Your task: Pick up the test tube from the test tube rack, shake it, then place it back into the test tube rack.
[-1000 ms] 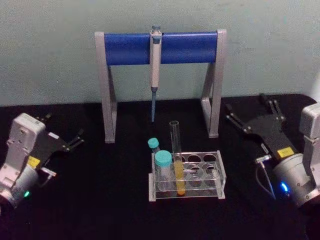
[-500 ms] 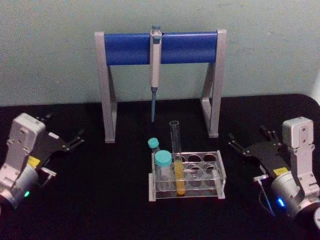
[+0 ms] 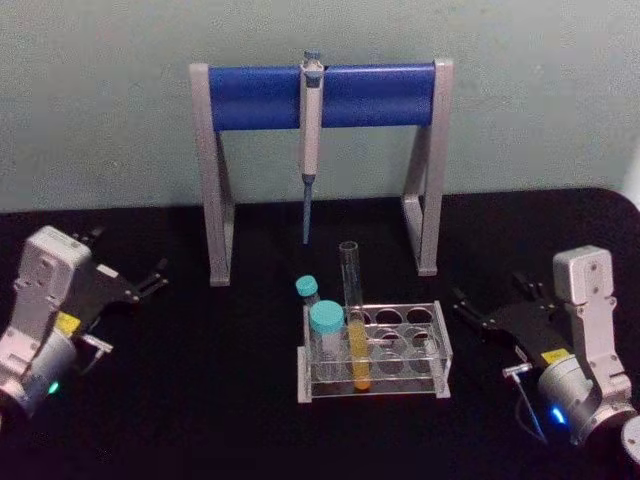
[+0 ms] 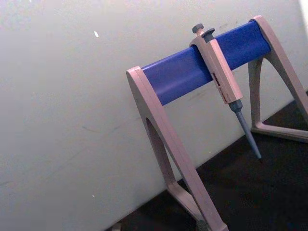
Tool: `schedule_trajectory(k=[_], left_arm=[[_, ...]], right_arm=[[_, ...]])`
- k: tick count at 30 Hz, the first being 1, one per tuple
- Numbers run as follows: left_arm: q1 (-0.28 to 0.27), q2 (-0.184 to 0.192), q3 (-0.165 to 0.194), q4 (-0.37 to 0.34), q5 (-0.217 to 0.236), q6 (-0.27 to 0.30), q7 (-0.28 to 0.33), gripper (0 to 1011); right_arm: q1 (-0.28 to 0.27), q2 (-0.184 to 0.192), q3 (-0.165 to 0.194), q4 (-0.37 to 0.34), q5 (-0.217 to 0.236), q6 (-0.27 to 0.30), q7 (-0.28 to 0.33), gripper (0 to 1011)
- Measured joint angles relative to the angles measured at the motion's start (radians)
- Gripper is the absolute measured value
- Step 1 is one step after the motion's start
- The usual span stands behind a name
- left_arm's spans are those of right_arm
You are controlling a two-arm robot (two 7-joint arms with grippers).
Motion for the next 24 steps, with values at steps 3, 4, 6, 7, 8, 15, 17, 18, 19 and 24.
schedule_trajectory(k=[3, 4, 6, 7, 8, 15, 17, 18, 19, 24], left_arm=[[0.0, 0.0, 0.0, 0.0, 0.0, 0.0, 0.0, 1001], [0.0, 0.0, 0.0, 0.0, 0.0, 0.0, 0.0, 1001], [0.0, 0.0, 0.0, 0.0, 0.0, 0.0, 0.0, 1001], [0.0, 0.0, 0.0, 0.0, 0.0, 0.0, 0.0, 1001], [0.0, 0.0, 0.0, 0.0, 0.0, 0.0, 0.0, 1001], [0.0, 0.0, 0.0, 0.0, 0.0, 0.0, 0.0, 1001], [0.0, 0.0, 0.0, 0.0, 0.0, 0.0, 0.0, 1001], [0.0, 0.0, 0.0, 0.0, 0.0, 0.0, 0.0, 1001], [0.0, 0.0, 0.0, 0.0, 0.0, 0.0, 0.0, 1001], [0.0, 0.0, 0.0, 0.0, 0.0, 0.0, 0.0, 1001]], right_arm=[[0.0, -0.002, 0.002, 0.001, -0.003, 0.004, 0.003, 1000], [0.0, -0.002, 0.002, 0.001, -0.003, 0.004, 0.003, 1000], [0.0, -0.002, 0.002, 0.001, -0.003, 0.004, 0.003, 1000], [0.0, -0.002, 0.001, 0.001, -0.003, 0.003, 0.003, 1000], [0.0, -0.001, 0.001, 0.001, -0.003, 0.003, 0.003, 1000], [0.0, 0.0, 0.0, 0.0, -0.002, 0.001, 0.001, 1000], [0.0, 0.0, 0.0, -0.001, -0.002, 0.0, 0.001, 1000], [0.0, 0.0, 0.0, -0.001, -0.002, 0.0, 0.001, 1000], [0.0, 0.001, 0.0, -0.001, -0.001, 0.0, 0.001, 1000], [0.0, 0.001, -0.001, -0.002, -0.001, -0.002, 0.0, 1000]])
